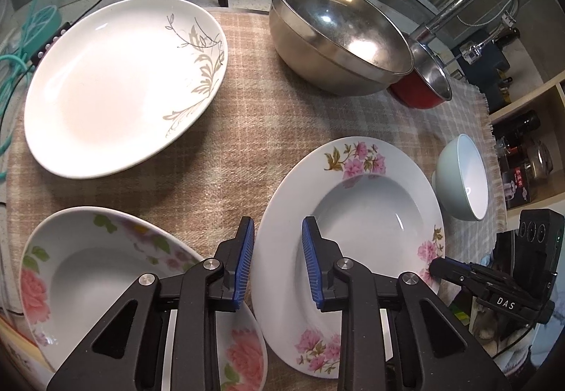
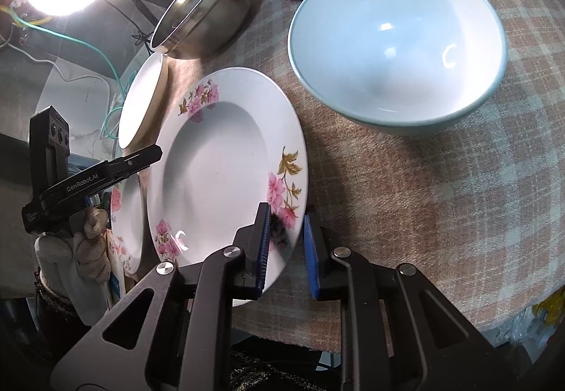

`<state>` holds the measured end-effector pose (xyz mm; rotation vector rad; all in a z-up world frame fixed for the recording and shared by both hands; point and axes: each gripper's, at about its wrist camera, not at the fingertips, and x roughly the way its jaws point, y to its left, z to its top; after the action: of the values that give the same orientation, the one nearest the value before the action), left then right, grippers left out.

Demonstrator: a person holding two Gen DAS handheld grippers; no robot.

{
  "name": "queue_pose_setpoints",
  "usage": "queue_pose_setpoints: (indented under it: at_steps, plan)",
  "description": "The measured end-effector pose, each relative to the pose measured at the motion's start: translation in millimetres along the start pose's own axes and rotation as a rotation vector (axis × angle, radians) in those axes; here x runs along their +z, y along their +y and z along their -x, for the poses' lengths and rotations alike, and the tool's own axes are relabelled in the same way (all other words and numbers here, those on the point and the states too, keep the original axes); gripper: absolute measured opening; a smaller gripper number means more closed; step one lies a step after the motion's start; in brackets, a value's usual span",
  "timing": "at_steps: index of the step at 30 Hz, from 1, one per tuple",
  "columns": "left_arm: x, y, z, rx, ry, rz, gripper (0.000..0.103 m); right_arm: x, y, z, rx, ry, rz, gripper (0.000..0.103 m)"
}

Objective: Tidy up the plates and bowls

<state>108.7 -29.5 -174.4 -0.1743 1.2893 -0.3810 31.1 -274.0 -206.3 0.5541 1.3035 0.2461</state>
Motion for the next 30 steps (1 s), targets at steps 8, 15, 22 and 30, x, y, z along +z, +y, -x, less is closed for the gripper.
queue_pose_setpoints:
  at_steps: [8, 15, 22, 30]
  plan:
    - [-0.4, -4.3, -0.7, 0.016, -0.002, -0.013, 0.026, 1.0, 1.1, 0.3, -0.011, 0.010, 0.008, 0.018]
    - [-5.6, -11.8, -2.3, 0.011, 0.002, -0.027, 0.026, 2.2, -3.6, 3.5, -0.029, 0.014, 0.002, 0.019]
    - [-12.3, -17.3, -1.8, 0.011, 0.006, -0.035, 0.026, 0.0, -7.4, 4.9, -0.044, 0.017, 0.006, 0.020]
    - [-22.1, -21.1, -0.4, 0.022, 0.013, -0.044, 0.026, -0.3, -7.9, 7.1, -0.057, 0.013, 0.016, 0.020]
